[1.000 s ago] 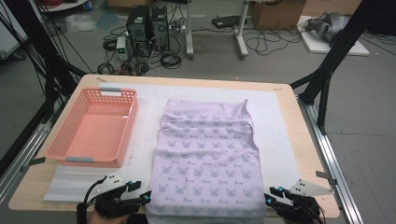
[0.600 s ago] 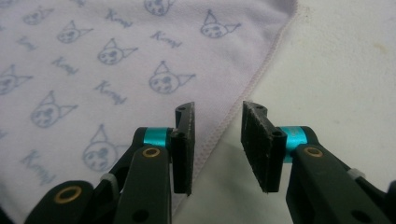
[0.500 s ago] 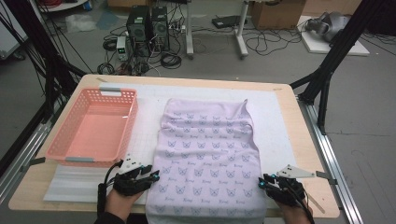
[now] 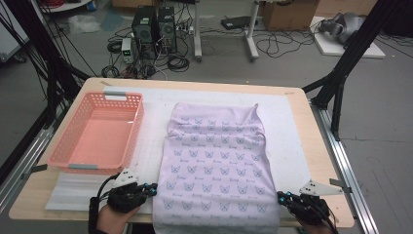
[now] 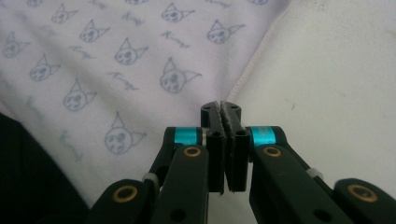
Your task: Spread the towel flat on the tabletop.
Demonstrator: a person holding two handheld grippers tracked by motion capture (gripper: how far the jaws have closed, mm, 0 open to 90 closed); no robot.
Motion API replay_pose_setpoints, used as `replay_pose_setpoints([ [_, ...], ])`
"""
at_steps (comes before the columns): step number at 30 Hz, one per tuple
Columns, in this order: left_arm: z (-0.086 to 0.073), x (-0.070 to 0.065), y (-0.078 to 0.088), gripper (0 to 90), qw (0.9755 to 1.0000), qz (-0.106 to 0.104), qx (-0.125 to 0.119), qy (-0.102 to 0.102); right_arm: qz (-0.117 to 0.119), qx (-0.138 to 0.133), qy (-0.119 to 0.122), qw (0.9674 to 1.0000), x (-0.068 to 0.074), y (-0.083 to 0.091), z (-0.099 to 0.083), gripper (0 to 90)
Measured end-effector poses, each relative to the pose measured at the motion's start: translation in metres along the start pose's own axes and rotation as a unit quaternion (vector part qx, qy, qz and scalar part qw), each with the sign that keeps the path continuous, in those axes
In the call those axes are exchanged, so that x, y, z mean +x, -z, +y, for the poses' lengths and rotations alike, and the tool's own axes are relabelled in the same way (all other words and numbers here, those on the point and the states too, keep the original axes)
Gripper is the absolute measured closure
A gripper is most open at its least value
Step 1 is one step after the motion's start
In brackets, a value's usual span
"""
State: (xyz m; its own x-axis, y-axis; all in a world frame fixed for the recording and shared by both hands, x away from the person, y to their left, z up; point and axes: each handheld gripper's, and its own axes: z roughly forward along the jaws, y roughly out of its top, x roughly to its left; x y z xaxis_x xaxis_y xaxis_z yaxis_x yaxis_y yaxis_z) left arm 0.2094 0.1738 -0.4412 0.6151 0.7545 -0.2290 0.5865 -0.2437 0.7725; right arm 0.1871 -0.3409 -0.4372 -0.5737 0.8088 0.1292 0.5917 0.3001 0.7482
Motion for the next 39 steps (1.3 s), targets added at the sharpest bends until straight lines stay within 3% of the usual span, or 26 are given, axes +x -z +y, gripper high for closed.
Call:
replay_pose_setpoints([
  [10, -0.013, -0.007, 0.021, 88.5, 0.9993, -0.03, 0.022, 0.004, 0.03, 0.011, 0.011, 0.9994, 0.013, 0.023, -0.011, 89.1],
  [16, -0.019, -0.012, 0.032, 88.1, 0.9975, -0.064, 0.03, 0.003, 0.049, 0.011, 0.02, 0.9985, 0.021, 0.038, -0.02, 88.7],
  [17, -0.019, -0.013, 0.032, 86.7, 0.9977, -0.063, 0.027, -0.001, 0.05, 0.009, 0.022, 0.9984, 0.021, 0.039, -0.021, 86.2],
  [18, -0.018, -0.013, 0.03, 79.7, 0.9985, -0.051, 0.02, -0.004, 0.046, 0.009, 0.019, 0.9987, 0.021, 0.039, -0.021, 79.5],
  [20, -0.014, -0.01, 0.026, 55.0, 0.9995, -0.03, 0.0, 0.012, 0.031, 0.006, 0.008, 0.9995, 0.017, 0.034, -0.019, 66.9],
  [25, 0.001, 0.0, 0.01, 46.8, 0.999, -0.005, -0.038, 0.021, 0.01, -0.003, 0.005, 0.9999, 0.012, 0.016, -0.007, 62.8],
  [29, 0.014, 0.008, -0.013, 46.8, 0.9986, 0.009, -0.045, 0.025, -0.011, -0.012, -0.003, 0.9999, 0.004, -0.003, 0.007, 59.8],
  [31, 0.019, 0.012, -0.026, 46.7, 0.9987, 0.012, -0.037, 0.034, -0.023, -0.014, -0.016, 0.9995, -0.003, -0.013, 0.014, 57.3],
  [35, 0.024, 0.014, -0.045, 48.2, 0.9991, 0.017, -0.018, 0.035, -0.047, -0.006, -0.036, 0.9983, -0.013, -0.035, 0.024, 58.2],
  [38, 0.024, 0.008, -0.049, 58.5, 0.9992, 0.035, -0.019, 0.006, -0.061, -0.002, -0.039, 0.9974, -0.014, -0.044, 0.027, 72.7],
  [39, 0.024, 0.008, -0.048, 70.3, 0.9994, 0.032, -0.013, -0.003, -0.057, 0.0, -0.041, 0.9975, -0.015, -0.044, 0.027, 83.1],
])
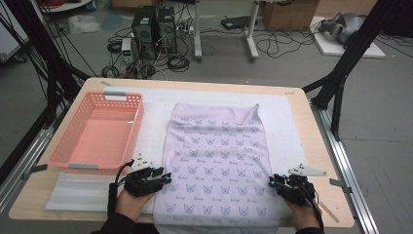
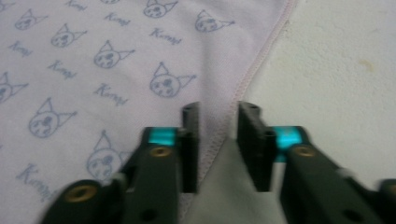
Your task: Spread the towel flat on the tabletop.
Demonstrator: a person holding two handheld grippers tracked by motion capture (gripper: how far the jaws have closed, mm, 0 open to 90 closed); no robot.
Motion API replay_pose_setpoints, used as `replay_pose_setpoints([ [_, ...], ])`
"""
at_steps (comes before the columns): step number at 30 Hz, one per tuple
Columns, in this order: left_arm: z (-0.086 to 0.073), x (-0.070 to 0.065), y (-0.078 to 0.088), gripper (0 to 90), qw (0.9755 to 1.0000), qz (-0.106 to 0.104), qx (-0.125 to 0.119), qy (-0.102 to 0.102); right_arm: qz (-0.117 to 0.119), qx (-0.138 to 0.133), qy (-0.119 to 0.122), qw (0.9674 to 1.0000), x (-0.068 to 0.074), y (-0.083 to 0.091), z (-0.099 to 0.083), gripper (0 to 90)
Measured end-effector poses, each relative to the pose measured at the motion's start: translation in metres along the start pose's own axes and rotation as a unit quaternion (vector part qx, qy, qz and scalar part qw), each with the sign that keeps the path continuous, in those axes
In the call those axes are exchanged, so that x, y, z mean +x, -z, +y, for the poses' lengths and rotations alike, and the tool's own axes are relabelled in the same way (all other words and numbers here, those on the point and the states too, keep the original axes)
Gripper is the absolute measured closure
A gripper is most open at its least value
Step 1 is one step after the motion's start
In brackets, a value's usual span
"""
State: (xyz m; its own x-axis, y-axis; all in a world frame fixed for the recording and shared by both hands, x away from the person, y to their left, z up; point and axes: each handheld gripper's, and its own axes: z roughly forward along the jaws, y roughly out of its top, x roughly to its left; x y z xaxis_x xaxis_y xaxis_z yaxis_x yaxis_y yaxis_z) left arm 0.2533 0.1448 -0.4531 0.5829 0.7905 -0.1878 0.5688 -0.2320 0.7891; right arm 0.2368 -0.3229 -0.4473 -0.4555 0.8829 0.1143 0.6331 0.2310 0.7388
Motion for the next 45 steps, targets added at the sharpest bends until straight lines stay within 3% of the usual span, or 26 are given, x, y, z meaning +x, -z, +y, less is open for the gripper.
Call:
replay_pose_setpoints([
  [1, 0.0, 0.0, 0.001, 84.2, 0.9999, -0.01, 0.004, 0.0, 0.011, 0.002, 0.0, 0.9999, -0.001, 0.0, 0.0, 87.1],
  [2, 0.0, -0.001, 0.002, 85.4, 0.9999, -0.011, 0.008, 0.001, 0.011, 0.005, -0.002, 0.9999, -0.001, 0.001, 0.0, 88.0],
  [5, 0.0, 0.0, 0.007, 86.2, 0.9997, -0.016, 0.015, 0.006, 0.017, 0.009, 0.008, 0.9998, 0.0, 0.006, -0.002, 88.6],
  [11, -0.004, 0.003, 0.021, 86.7, 0.9993, -0.031, 0.016, 0.015, 0.032, 0.003, 0.004, 0.9995, -0.001, 0.021, -0.01, 88.6],
  [18, -0.009, 0.001, 0.032, 86.9, 0.9986, -0.045, 0.024, 0.01, 0.041, 0.005, 0.007, 0.9991, -0.003, 0.03, -0.014, 88.7],
  [23, -0.011, 0.0, 0.043, 87.0, 0.9979, -0.061, 0.018, 0.011, 0.049, 0.007, 0.012, 0.9987, -0.003, 0.041, -0.019, 88.8],
  [25, -0.011, 0.0, 0.042, 86.9, 0.9979, -0.061, 0.022, 0.006, 0.051, 0.006, 0.01, 0.9986, -0.003, 0.046, -0.021, 88.8],
  [26, -0.011, -0.001, 0.039, 86.8, 0.9986, -0.049, 0.018, 0.002, 0.051, 0.005, 0.011, 0.9986, -0.004, 0.045, -0.021, 88.7],
  [28, -0.011, -0.002, 0.035, 80.4, 0.9997, -0.02, 0.01, 0.013, 0.046, 0.007, 0.007, 0.9989, -0.003, 0.039, -0.021, 81.9],
  [29, -0.011, -0.002, 0.035, 66.8, 0.9997, -0.008, 0.003, 0.023, 0.043, 0.009, -0.001, 0.999, -0.003, 0.036, -0.021, 69.7],
  [30, -0.011, -0.002, 0.037, 56.5, 0.9995, -0.009, -0.006, 0.031, 0.037, 0.005, -0.006, 0.9993, -0.002, 0.035, -0.02, 67.6],
  [31, -0.012, -0.002, 0.041, 54.2, 0.9992, -0.013, -0.016, 0.035, 0.039, 0.0, -0.006, 0.9992, -0.001, 0.036, -0.021, 66.8],
  [36, -0.02, -0.006, 0.053, 49.5, 0.9984, -0.036, -0.031, 0.031, 0.039, -0.015, 0.008, 0.9991, 0.0, 0.053, -0.026, 65.2],
  [42, -0.031, -0.015, 0.058, 49.3, 0.9977, -0.062, -0.022, 0.02, 0.077, -0.004, 0.033, 0.9965, 0.009, 0.062, -0.04, 63.0],
  [45, -0.036, -0.02, 0.058, 49.6, 0.9974, -0.069, -0.013, 0.013, 0.082, 0.015, 0.05, 0.9953, 0.013, 0.055, -0.043, 64.1],
])
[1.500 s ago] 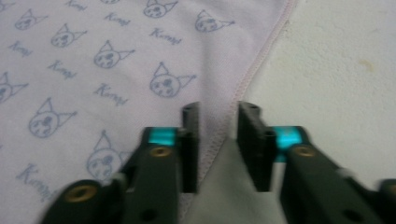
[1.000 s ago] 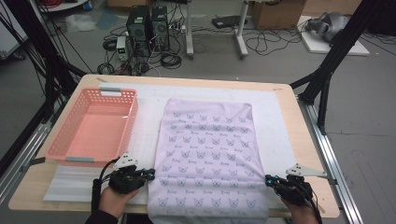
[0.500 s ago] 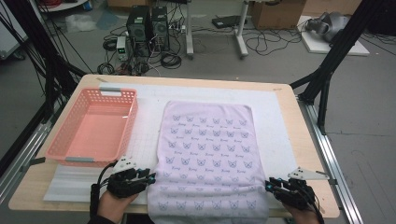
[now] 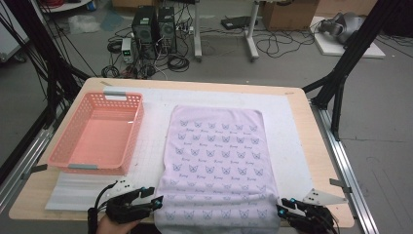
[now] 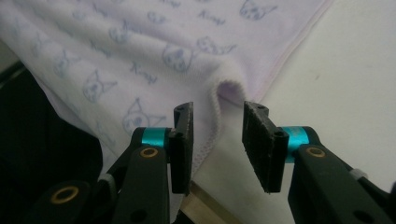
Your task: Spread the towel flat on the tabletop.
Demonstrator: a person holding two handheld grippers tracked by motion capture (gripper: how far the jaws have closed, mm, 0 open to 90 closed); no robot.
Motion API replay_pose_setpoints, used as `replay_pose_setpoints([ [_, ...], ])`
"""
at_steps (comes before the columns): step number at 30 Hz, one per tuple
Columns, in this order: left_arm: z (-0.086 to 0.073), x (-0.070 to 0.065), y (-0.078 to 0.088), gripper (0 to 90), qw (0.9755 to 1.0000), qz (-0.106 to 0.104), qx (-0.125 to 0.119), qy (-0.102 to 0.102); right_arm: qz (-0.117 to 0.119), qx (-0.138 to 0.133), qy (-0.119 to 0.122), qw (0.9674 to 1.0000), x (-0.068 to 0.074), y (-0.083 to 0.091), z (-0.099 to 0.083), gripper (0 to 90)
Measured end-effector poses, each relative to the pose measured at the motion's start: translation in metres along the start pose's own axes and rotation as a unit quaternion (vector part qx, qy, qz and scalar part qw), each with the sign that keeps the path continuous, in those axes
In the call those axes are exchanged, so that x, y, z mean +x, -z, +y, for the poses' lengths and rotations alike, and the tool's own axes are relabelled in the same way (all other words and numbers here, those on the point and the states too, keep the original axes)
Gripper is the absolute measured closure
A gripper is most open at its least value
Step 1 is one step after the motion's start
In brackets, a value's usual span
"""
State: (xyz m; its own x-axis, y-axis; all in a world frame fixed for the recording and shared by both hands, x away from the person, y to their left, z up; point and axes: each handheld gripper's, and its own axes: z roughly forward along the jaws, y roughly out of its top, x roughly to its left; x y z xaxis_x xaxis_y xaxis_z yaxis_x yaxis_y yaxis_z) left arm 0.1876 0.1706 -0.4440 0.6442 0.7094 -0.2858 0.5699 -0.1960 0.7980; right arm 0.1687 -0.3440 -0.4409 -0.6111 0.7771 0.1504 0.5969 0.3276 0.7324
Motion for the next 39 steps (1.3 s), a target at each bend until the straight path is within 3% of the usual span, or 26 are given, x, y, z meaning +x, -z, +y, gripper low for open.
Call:
replay_pose_setpoints([
  [4, -0.004, -0.001, -0.005, 50.5, 0.9998, 0.006, 0.019, -0.007, -0.01, 0.007, 0.009, 0.9999, -0.001, -0.006, -0.001, 78.4],
  [5, -0.005, -0.001, -0.007, 52.0, 0.9995, 0.009, 0.03, -0.011, -0.002, 0.008, 0.006, 1.0, -0.002, -0.006, -0.001, 86.1],
  [6, -0.006, -0.002, -0.008, 53.6, 0.9993, 0.015, 0.027, -0.021, 0.003, 0.008, 0.01, 0.9999, -0.001, -0.006, -0.001, 86.5],
  [8, -0.005, -0.003, -0.007, 65.8, 0.9982, 0.023, 0.04, -0.038, -0.002, 0.01, 0.021, 0.9997, 0.001, -0.007, -0.001, 87.4],
  [9, -0.005, -0.003, -0.006, 80.1, 0.9977, 0.015, 0.048, -0.045, 0.001, 0.012, 0.021, 0.9997, 0.001, -0.006, 0.0, 87.8],
  [10, -0.005, -0.004, -0.006, 84.5, 0.9975, 0.013, 0.051, -0.047, 0.007, 0.013, 0.018, 0.9997, 0.0, -0.006, 0.0, 88.0],
  [12, -0.002, -0.005, -0.004, 86.1, 0.9964, 0.001, 0.067, -0.052, 0.019, 0.014, 0.017, 0.9996, 0.0, -0.003, -0.001, 88.3],
  [18, 0.002, 0.002, 0.015, 86.3, 0.9975, -0.034, 0.055, -0.028, 0.045, 0.008, 0.026, 0.9986, 0.004, 0.018, -0.003, 88.3],
  [21, 0.001, 0.004, 0.024, 86.2, 0.9965, -0.052, 0.061, -0.024, 0.065, 0.011, 0.033, 0.9973, 0.006, 0.028, -0.005, 88.3],
  [24, -0.002, 0.004, 0.024, 80.7, 0.9953, -0.064, 0.068, -0.025, 0.07, 0.024, 0.036, 0.9966, 0.008, 0.031, -0.007, 86.0],
  [26, 0.0, 0.005, 0.024, 54.8, 0.9975, -0.046, 0.052, -0.013, 0.063, 0.031, 0.032, 0.997, 0.007, 0.026, -0.008, 68.2],
  [28, 0.003, 0.007, 0.025, 45.8, 0.9992, -0.035, 0.018, -0.01, 0.053, 0.023, 0.022, 0.9981, 0.006, 0.021, -0.006, 65.0],
  [31, 0.01, 0.011, 0.019, 44.0, 0.9999, -0.008, -0.008, -0.002, 0.043, 0.012, 0.023, 0.9988, 0.005, 0.011, 0.002, 63.3],
  [34, 0.019, 0.017, 0.006, 44.1, 0.9998, 0.01, -0.019, -0.001, 0.026, 0.001, 0.022, 0.9994, 0.001, -0.001, 0.015, 62.3],
  [39, 0.035, 0.026, -0.019, 45.7, 0.9985, 0.041, -0.033, -0.012, -0.031, -0.029, -0.018, 0.999, -0.017, -0.019, 0.032, 62.0],
])
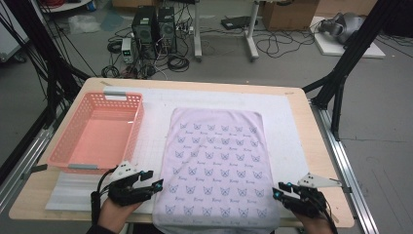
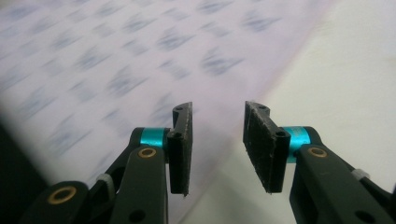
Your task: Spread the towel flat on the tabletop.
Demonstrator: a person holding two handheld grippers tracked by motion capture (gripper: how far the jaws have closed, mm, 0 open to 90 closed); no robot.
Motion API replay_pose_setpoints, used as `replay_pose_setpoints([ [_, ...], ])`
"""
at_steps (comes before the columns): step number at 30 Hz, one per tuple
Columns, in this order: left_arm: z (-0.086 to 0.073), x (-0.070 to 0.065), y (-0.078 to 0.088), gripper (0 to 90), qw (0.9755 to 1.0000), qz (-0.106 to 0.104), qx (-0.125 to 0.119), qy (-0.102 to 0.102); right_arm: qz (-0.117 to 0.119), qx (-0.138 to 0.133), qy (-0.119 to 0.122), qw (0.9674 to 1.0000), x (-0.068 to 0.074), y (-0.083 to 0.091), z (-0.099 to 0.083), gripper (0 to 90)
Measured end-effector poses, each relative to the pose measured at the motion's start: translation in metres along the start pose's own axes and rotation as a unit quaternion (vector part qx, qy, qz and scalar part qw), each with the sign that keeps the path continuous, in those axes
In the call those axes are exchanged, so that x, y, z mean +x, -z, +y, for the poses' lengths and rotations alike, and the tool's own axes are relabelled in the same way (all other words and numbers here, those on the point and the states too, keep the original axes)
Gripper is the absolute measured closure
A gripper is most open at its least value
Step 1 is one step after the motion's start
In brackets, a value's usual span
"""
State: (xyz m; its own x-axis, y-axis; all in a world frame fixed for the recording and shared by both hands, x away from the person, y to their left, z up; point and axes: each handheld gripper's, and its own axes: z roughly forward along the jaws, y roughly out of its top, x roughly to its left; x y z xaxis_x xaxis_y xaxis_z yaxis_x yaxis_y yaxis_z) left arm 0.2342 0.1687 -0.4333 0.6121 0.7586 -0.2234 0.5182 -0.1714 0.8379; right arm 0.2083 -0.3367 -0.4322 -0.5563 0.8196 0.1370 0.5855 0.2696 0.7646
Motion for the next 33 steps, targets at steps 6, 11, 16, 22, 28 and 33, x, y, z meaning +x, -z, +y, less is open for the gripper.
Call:
replay_pose_setpoints([
  [6, 0.016, 0.019, -0.033, 49.9, 0.9985, 0.047, 0.011, 0.024, -0.042, -0.01, -0.043, 0.9981, -0.019, -0.023, 0.012, 61.7],
  [11, 0.025, 0.028, -0.057, 51.2, 0.9961, 0.079, 0.03, 0.026, -0.051, -0.007, -0.052, 0.9973, -0.023, -0.036, 0.019, 61.7],
  [16, 0.026, 0.026, -0.068, 64.3, 0.992, 0.118, 0.042, -0.01, -0.048, 0.014, -0.037, 0.998, -0.022, -0.047, 0.023, 72.0],
  [22, 0.024, 0.019, -0.065, 88.2, 0.989, 0.137, 0.044, -0.034, -0.043, 0.032, -0.031, 0.9981, -0.023, -0.046, 0.027, 88.5],
  [28, 0.022, 0.024, -0.06, 72.4, 0.9904, 0.133, 0.034, -0.015, -0.034, 0.042, -0.03, 0.9981, -0.026, -0.038, 0.024, 86.2],
  [33, 0.027, 0.025, -0.06, 50.4, 0.9956, 0.093, -0.001, -0.013, -0.047, -0.002, -0.038, 0.9982, -0.032, -0.036, 0.028, 58.0],
])
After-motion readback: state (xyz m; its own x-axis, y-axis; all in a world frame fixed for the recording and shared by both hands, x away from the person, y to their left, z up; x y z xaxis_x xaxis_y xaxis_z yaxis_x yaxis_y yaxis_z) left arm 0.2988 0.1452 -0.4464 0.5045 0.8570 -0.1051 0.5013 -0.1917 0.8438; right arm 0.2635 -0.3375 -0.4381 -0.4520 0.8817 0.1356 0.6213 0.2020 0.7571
